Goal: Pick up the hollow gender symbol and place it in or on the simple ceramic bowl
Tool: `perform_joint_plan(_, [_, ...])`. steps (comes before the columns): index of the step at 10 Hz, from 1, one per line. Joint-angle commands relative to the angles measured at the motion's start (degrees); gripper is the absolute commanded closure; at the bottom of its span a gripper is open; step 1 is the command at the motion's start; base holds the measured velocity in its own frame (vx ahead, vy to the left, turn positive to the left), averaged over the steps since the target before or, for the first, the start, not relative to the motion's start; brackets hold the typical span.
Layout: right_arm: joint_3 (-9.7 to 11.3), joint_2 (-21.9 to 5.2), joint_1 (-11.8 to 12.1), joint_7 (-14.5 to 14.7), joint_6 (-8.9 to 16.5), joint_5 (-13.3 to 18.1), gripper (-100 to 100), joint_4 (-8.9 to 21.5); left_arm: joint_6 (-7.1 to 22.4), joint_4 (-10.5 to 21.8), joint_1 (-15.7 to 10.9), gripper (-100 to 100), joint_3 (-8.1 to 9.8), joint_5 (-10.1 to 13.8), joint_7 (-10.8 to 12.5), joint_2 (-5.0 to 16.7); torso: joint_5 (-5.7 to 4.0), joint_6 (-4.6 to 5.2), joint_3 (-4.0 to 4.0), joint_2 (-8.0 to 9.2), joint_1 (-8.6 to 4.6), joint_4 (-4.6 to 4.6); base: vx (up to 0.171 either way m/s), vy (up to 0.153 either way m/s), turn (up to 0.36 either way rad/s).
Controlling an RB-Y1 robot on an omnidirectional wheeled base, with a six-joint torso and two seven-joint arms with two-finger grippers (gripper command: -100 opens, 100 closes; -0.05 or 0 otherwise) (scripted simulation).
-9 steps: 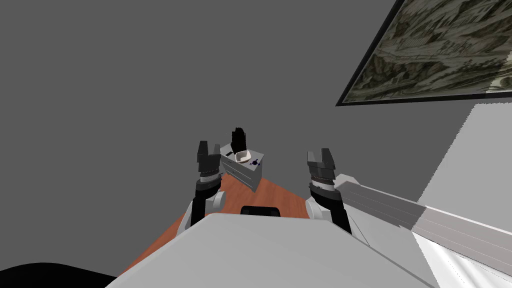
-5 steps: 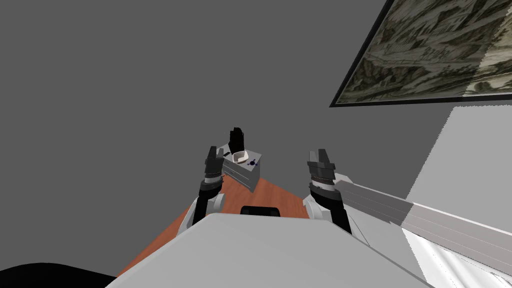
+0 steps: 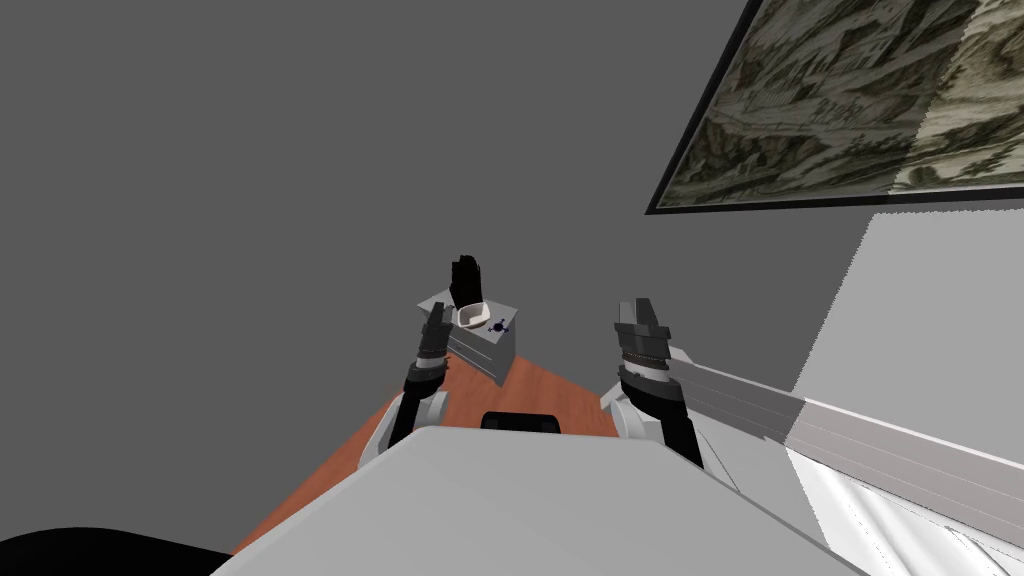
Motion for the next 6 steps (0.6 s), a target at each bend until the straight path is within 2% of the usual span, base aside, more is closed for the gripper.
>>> perform_joint_plan(1, [0.0, 0.0, 0.0, 0.0, 0.0, 0.0, 0, 0.0, -1.22, 2.86, 0.05, -100, -0.11, -0.16, -0.23, 0.67, 0.0, 0.0, 0.0, 0.0, 0.0, 0.0, 0.014, -0.08, -0.048])
perform_joint_plan(6, [0.0, 0.0, 0.0, 0.0, 0.0, 0.0, 0, 0.0, -3.0, 10.74, -0.44, -100, 0.41, -0.03, -0.09, 2.05, 0.01, 0.0, 0.01, 0.02, 0.03, 0.01, 0.015, -0.061, -0.034])
